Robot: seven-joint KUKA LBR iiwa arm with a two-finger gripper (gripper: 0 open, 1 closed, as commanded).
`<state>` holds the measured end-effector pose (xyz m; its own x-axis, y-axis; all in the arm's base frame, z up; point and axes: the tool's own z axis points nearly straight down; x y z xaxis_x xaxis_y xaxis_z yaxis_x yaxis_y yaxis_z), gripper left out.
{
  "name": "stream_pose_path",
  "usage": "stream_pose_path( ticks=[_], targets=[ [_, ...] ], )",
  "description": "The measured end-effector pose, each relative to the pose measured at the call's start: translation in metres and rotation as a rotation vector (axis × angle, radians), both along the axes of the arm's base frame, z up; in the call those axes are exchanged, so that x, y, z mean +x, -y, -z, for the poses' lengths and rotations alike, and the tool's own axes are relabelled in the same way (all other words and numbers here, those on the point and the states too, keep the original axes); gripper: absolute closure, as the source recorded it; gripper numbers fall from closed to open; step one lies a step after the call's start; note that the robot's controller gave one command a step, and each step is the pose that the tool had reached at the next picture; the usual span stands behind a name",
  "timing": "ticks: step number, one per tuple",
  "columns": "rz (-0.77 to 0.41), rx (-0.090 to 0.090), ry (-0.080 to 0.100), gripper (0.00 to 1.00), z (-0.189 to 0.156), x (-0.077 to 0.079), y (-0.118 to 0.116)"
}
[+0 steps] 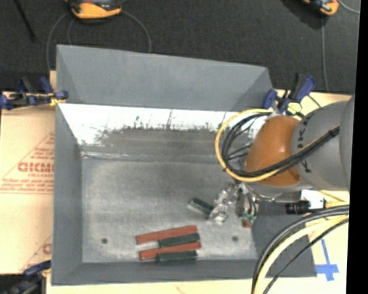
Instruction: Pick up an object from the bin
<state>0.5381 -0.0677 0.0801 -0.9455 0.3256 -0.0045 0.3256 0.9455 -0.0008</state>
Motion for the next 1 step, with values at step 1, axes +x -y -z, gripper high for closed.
stream_pose_path(
  ticks=[1],
  targets=[
    [-0.001, 0.000, 0.000, 1.00, 0.0000, 0.0001, 0.0000]
  ],
)
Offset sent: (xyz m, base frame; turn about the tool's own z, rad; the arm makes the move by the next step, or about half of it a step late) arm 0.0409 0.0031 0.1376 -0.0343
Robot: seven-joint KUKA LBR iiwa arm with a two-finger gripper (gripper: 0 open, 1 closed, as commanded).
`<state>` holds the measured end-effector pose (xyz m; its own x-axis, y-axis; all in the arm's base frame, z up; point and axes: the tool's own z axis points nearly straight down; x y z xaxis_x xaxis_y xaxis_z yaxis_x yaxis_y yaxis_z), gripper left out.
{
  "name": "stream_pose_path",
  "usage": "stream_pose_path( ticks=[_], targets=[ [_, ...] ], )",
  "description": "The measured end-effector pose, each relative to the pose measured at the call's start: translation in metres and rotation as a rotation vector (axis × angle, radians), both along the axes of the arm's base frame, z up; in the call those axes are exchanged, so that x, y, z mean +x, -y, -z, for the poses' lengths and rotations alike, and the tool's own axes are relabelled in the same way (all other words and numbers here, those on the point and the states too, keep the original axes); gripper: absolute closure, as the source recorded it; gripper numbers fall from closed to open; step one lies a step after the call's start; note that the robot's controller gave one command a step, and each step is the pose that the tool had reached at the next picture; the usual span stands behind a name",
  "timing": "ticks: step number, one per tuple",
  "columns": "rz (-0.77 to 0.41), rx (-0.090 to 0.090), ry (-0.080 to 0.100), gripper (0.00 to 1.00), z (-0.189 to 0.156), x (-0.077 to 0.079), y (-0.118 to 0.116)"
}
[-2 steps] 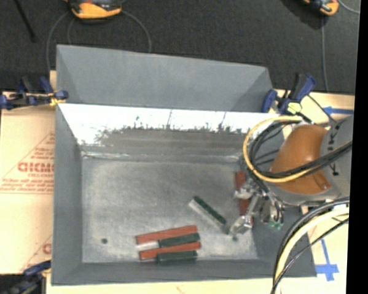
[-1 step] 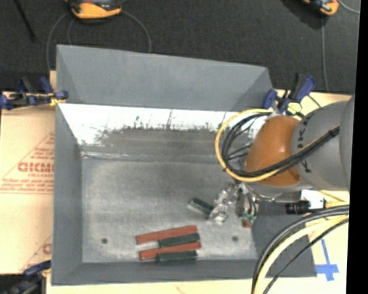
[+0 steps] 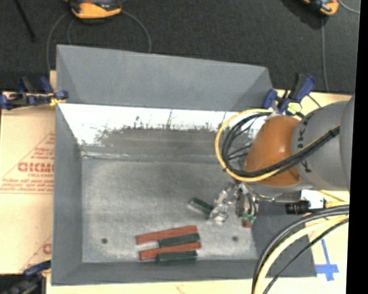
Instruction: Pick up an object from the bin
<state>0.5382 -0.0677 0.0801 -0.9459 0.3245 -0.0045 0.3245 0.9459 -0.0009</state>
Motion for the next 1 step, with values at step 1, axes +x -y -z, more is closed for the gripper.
stream_pose_path(
  ticks=[1],
  targets=[
    [-0.040, 0.001, 0.002, 1.00, -0.1391, 0.0423, -0.0019]
  ],
)
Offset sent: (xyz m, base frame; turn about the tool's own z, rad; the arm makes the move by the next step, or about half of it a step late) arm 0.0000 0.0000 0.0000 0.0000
